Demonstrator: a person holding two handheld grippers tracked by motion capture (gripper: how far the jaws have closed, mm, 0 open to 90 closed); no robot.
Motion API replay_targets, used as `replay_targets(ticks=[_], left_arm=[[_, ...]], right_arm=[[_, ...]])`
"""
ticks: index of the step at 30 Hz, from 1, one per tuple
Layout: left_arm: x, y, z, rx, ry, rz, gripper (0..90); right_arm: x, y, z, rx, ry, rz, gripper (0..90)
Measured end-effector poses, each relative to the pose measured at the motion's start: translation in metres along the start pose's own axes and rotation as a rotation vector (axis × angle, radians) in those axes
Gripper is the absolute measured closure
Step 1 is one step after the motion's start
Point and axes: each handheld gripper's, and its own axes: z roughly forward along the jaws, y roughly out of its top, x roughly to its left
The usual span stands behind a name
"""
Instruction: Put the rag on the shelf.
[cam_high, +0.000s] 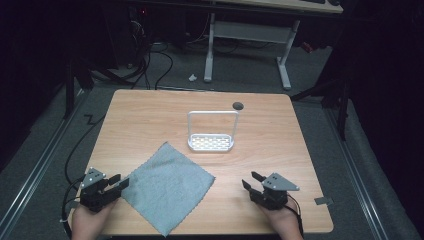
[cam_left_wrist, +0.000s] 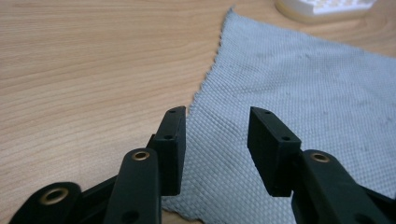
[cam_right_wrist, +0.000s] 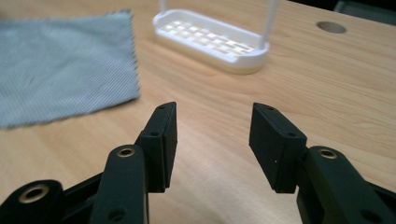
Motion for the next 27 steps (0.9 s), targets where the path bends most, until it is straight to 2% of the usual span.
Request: replay_targets(ticks=[1,3,9,13,16,19,23,26,27], left_arm=[[-0.001,0.000,0.001,0.000,0.005,0.002,56.8],[-0.001,0.000,0.002,0.000,0.003,0.003,56.4],[-0.005,0.000,0.007,0.009,-0.006,0.023,54.6],[-0.004,0.001,0.006,0.007,-0.018,0.015,55.2],[-0.003,0.001,0.005,0.007,-0.021,0.020,57.8],[-0.004,0.002,0.004,0.012,-0.030,0.029,65.5],[-0.004,0.000,0.006,0.061,-0.054,0.028,76.9],[-0.004,-0.003,0.009,0.111,-0.061,0.030,88.2],[-0.004,-0.005,0.010,0.125,-0.059,0.033,89.8]], right_arm=[[-0.003,0.000,0.001,-0.003,-0.007,0.020,52.8],[-0.005,-0.001,0.002,-0.001,-0.012,0.025,52.8],[-0.004,-0.003,0.005,0.019,0.003,0.017,52.7],[-0.003,-0.002,0.006,0.019,0.010,0.012,52.4],[-0.001,-0.002,0.007,0.025,0.015,0.010,52.1],[0.001,-0.002,0.009,0.031,0.022,0.011,53.9],[0.009,0.002,0.015,0.070,0.042,0.009,75.0],[0.019,0.009,0.019,0.082,0.069,-0.027,89.7],[0.027,0.013,0.024,0.084,0.105,-0.048,90.0]])
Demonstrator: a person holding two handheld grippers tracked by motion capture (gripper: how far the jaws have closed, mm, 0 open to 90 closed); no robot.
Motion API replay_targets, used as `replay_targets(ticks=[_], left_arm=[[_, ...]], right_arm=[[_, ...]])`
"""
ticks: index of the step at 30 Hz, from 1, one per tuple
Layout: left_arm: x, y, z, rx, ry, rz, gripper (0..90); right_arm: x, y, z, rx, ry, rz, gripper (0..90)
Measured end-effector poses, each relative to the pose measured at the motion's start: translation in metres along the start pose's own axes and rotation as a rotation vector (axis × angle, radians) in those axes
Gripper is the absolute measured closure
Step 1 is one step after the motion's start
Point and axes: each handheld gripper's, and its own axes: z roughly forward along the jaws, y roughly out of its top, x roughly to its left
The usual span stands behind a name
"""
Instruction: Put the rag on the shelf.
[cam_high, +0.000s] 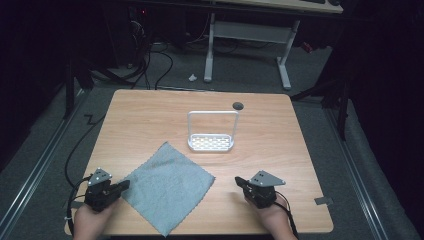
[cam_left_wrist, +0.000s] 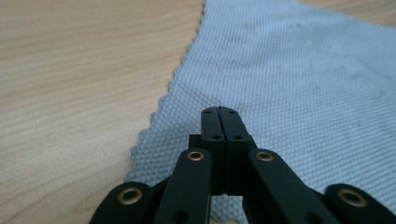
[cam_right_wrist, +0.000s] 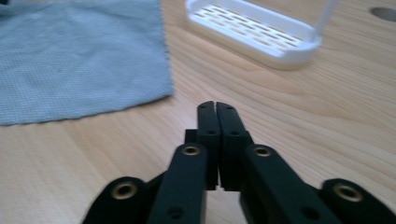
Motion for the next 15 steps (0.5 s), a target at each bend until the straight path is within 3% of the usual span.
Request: replay_targets(ticks=[1,4,6,8,11,15], left_arm=[[-0.001,-0.001,0.001,0.015,-0.001,0.011,89.8],[-0.007,-0.004,0.003,0.049,0.028,0.072,89.8],[-0.010,-0.005,0.001,0.057,0.037,0.092,89.8],[-0.014,-0.007,-0.001,0.062,0.034,0.102,89.8],[-0.023,-0.013,-0.005,0.074,-0.027,0.120,89.8],[-0.033,-0.016,-0.006,0.085,-0.070,0.149,89.7]], right_arm=[[0.000,0.000,0.000,0.000,0.000,0.000,90.0],[0.014,0.007,0.009,0.006,0.060,-0.032,90.0],[0.029,0.013,0.021,0.022,0.108,-0.069,90.0],[0.034,0.015,0.026,0.031,0.127,-0.078,90.0],[0.052,0.020,0.044,0.078,0.171,-0.129,90.0],[0.058,0.020,0.053,0.111,0.180,-0.161,90.0]])
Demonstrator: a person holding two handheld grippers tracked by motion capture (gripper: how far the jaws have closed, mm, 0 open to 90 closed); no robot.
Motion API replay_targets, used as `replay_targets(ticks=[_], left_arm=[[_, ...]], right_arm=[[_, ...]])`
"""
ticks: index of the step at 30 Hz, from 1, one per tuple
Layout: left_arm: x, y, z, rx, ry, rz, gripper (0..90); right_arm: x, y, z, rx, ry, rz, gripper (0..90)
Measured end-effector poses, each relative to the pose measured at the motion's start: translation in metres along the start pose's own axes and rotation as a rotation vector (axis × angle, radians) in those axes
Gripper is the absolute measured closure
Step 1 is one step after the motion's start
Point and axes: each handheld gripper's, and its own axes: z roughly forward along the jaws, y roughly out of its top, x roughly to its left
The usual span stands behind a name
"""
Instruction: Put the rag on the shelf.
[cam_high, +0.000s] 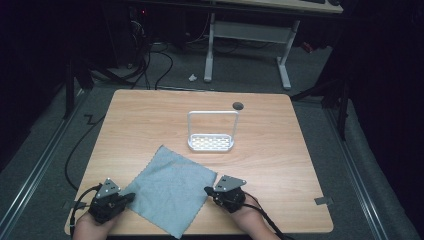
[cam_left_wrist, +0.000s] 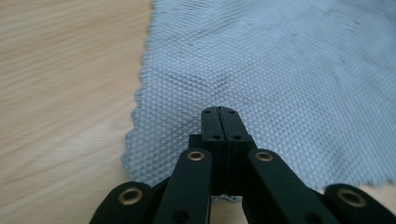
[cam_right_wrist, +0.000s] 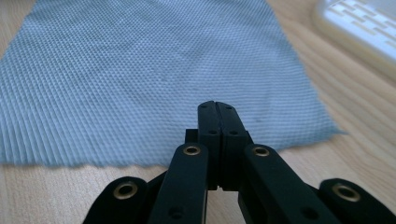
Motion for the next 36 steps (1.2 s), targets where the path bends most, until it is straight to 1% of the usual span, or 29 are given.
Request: replay_targets(ticks=[1,2,3,4,5,6,8,9,10,12,13,14,15,16,18,20,21,22,24,25,26,27,28,31,33,34,36], left_arm=[[-0.002,0.000,0.000,0.003,-0.002,-0.004,87.7],[-0.004,0.001,0.000,0.005,0.002,0.002,86.0],[-0.006,0.002,0.000,-0.002,0.011,0.018,85.0],[-0.008,0.003,-0.001,-0.016,0.020,0.021,85.0],[-0.008,0.005,-0.002,-0.030,0.030,0.019,84.1],[-0.008,0.006,-0.003,-0.046,0.037,0.018,82.5],[-0.008,0.008,-0.004,-0.068,0.042,0.018,81.5],[-0.008,0.009,-0.002,-0.068,0.042,0.015,79.8],[-0.008,0.009,0.000,-0.058,0.040,0.019,79.8],[-0.008,0.011,0.005,-0.038,0.044,0.036,79.3],[-0.008,0.012,0.008,-0.035,0.036,0.034,78.6],[-0.008,0.014,0.010,-0.034,0.030,0.036,78.6],[-0.009,0.016,0.013,-0.036,0.023,0.037,78.2],[-0.010,0.019,0.015,-0.038,0.009,0.038,78.2],[-0.016,0.023,0.021,-0.032,-0.014,0.061,78.2],[-0.023,0.027,0.030,-0.007,-0.036,0.097,78.2],[-0.028,0.028,0.033,-0.006,-0.036,0.123,78.2],[-0.032,0.031,0.036,-0.001,-0.043,0.140,78.2],[-0.038,0.035,0.040,0.008,-0.066,0.161,79.1],[-0.042,0.037,0.042,0.009,-0.078,0.170,79.3],[-0.045,0.038,0.044,0.012,-0.092,0.183,79.3],[-0.051,0.041,0.047,0.017,-0.120,0.201,79.5],[-0.051,0.041,0.047,0.017,-0.120,0.201,79.6],[-0.060,0.042,0.051,0.019,-0.168,0.223,79.6],[-0.068,0.043,0.053,0.024,-0.179,0.259,79.4],[-0.072,0.044,0.053,0.026,-0.183,0.272,79.4],[-0.078,0.044,0.054,0.029,-0.208,0.282,79.3]], right_arm=[[0.000,0.000,0.002,0.007,0.006,0.002,90.0],[0.000,0.000,0.003,0.013,0.012,-0.001,90.0],[0.001,0.000,0.006,0.030,0.037,-0.002,90.0],[0.001,0.000,0.006,0.030,0.037,-0.002,90.0],[0.003,-0.001,0.007,0.039,0.042,-0.012,90.0],[0.006,-0.003,0.009,0.062,0.043,-0.031,90.0],[0.006,-0.003,0.008,0.063,0.043,-0.028,90.0],[0.005,-0.005,0.006,0.069,0.030,-0.026,90.0],[0.005,-0.005,0.006,0.069,0.030,-0.026,90.0],[0.002,-0.008,0.002,0.069,0.021,-0.011,90.0],[-0.002,-0.013,-0.003,0.070,0.007,0.002,90.0],[-0.002,-0.013,-0.003,0.070,0.007,0.002,90.0],[-0.006,-0.018,-0.009,0.070,-0.008,0.019,90.0],[-0.006,-0.018,-0.009,0.070,-0.008,0.019,90.0],[-0.011,-0.024,-0.016,0.073,-0.027,0.037,90.0],[-0.017,-0.030,-0.023,0.079,-0.051,0.054,90.0],[-0.020,-0.032,-0.026,0.078,-0.064,0.065,90.0],[-0.022,-0.035,-0.030,0.078,-0.074,0.079,90.0],[-0.029,-0.041,-0.036,0.076,-0.094,0.100,90.0],[-0.035,-0.046,-0.041,0.076,-0.115,0.124,90.0],[-0.035,-0.046,-0.041,0.076,-0.115,0.124,90.0],[-0.040,-0.050,-0.046,0.077,-0.137,0.138,90.0],[-0.040,-0.050,-0.046,0.077,-0.137,0.138,90.0],[-0.046,-0.056,-0.052,0.074,-0.163,0.166,90.0],[-0.053,-0.059,-0.055,0.075,-0.189,0.181,90.0],[-0.053,-0.059,-0.055,0.075,-0.189,0.181,90.0],[-0.056,-0.061,-0.056,0.073,-0.200,0.193,90.0]])
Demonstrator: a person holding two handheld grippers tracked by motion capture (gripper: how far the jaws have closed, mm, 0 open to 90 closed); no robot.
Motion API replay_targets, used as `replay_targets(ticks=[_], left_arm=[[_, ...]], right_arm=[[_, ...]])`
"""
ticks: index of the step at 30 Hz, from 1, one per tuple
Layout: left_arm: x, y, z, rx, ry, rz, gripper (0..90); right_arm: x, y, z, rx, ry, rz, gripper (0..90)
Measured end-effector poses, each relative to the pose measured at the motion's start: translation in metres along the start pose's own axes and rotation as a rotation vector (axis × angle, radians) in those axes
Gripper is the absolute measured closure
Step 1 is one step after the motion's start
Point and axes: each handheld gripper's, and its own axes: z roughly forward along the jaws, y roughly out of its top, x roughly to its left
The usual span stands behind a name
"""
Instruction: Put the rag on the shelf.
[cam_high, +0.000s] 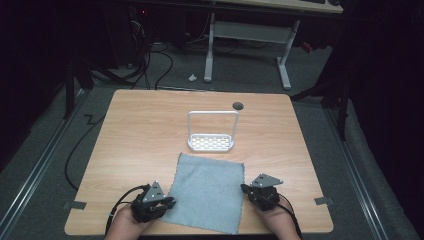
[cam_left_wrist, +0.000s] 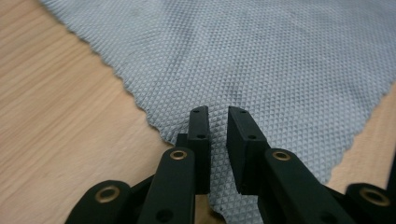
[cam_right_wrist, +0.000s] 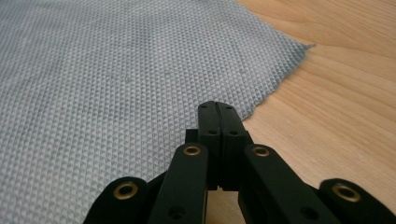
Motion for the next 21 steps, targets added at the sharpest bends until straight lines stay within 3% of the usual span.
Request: replay_targets(ticks=[7,13,15,17,19,21], left_arm=[[-0.016,0.003,0.005,0.001,-0.077,0.027,79.4],[-0.017,0.004,0.006,0.005,-0.091,0.027,79.3],[-0.016,0.004,0.005,0.001,-0.086,0.025,78.7],[-0.014,0.003,0.004,-0.018,-0.066,0.019,77.6],[-0.009,0.004,0.002,-0.056,-0.029,-0.022,74.7],[-0.001,0.008,0.003,-0.096,0.006,-0.075,73.9]], right_arm=[[-0.011,0.003,0.005,-0.009,-0.032,0.024,90.0],[-0.017,0.006,0.010,-0.016,-0.032,0.040,90.0],[-0.015,0.007,0.008,-0.017,-0.053,0.034,90.0],[-0.013,0.009,0.002,-0.055,-0.041,0.027,90.0],[-0.009,0.010,-0.003,-0.075,-0.027,0.013,90.0],[-0.002,0.009,0.001,-0.055,-0.015,-0.008,90.0]])
